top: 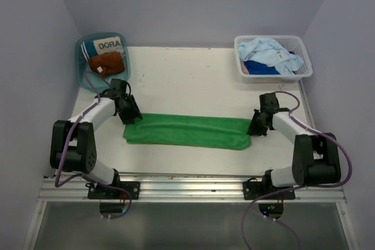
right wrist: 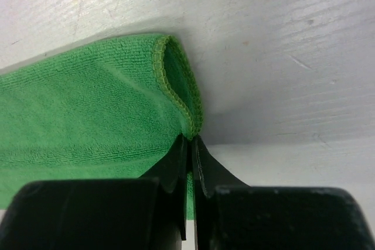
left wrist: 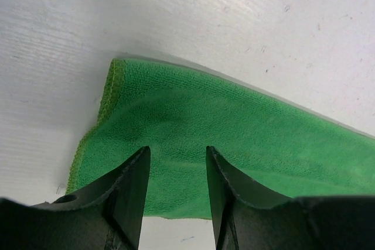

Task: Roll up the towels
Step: Fold the towel

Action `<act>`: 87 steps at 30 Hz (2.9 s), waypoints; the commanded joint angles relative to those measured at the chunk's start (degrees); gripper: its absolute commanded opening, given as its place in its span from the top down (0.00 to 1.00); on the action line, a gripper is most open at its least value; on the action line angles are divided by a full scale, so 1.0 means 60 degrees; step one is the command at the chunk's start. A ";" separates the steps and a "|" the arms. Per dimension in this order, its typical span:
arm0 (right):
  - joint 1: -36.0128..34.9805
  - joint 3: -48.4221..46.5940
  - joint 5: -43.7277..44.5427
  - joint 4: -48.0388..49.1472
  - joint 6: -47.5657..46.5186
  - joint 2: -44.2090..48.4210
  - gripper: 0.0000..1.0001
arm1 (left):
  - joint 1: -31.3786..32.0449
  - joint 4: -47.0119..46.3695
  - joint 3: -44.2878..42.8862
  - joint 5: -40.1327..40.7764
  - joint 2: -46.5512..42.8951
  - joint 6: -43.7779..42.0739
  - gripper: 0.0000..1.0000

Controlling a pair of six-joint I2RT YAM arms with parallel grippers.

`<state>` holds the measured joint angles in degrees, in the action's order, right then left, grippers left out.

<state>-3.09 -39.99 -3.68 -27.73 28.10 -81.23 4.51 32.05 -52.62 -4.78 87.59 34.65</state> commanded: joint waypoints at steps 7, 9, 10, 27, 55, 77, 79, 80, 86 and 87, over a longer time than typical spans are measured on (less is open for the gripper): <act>-0.0026 -0.0467 0.2809 -0.1292 0.0343 0.2372 1.00 | 0.0973 -0.1254 0.0889 -0.1341 0.0634 0.0361 0.53; -0.0027 -0.1068 0.3103 -0.1821 0.0167 0.2755 1.00 | 0.1268 -0.1708 0.1006 -0.1867 0.0854 0.0727 0.53; -0.0027 -0.1244 0.3104 -0.1955 0.0006 0.3062 1.00 | 0.1603 -0.1869 0.1122 -0.1972 0.0913 0.0873 0.53; -0.5562 -0.4702 0.3250 -0.2162 0.1674 0.1339 1.00 | 0.2545 0.0443 -0.0898 -0.1182 -0.0446 0.0129 0.51; -0.8786 -0.7763 0.2210 -0.0814 0.1704 -0.3627 1.00 | 0.1328 -0.1138 0.1563 -0.1987 0.0269 0.0084 0.71; -0.9445 -0.9331 0.2035 -0.0784 0.1836 -0.5914 1.00 | 0.1372 -0.1255 0.1753 -0.1929 0.0167 0.0186 0.72; -0.9431 -0.9550 0.2064 -0.0799 0.1836 -0.6134 1.00 | 0.1372 -0.1241 0.1812 -0.1929 0.0153 0.0201 0.72; -0.9445 -0.9624 0.2079 -0.0814 0.1836 -0.6207 1.00 | 0.1372 -0.1241 0.1856 -0.1929 0.0138 0.0201 0.72; -0.9445 -1.0137 0.2093 -0.0916 0.1850 -0.6734 1.00 | 0.1357 -0.1299 0.2002 -0.1885 0.0065 0.0245 0.72; -0.9445 -1.0195 0.2122 -0.0945 0.1836 -0.6793 1.00 | 0.1372 -0.1314 0.2003 -0.1885 0.0079 0.0245 0.72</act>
<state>-59.51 -98.08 8.05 -33.85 38.22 -121.16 12.40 24.05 -42.57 -18.06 87.92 36.42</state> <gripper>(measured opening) 0.024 0.280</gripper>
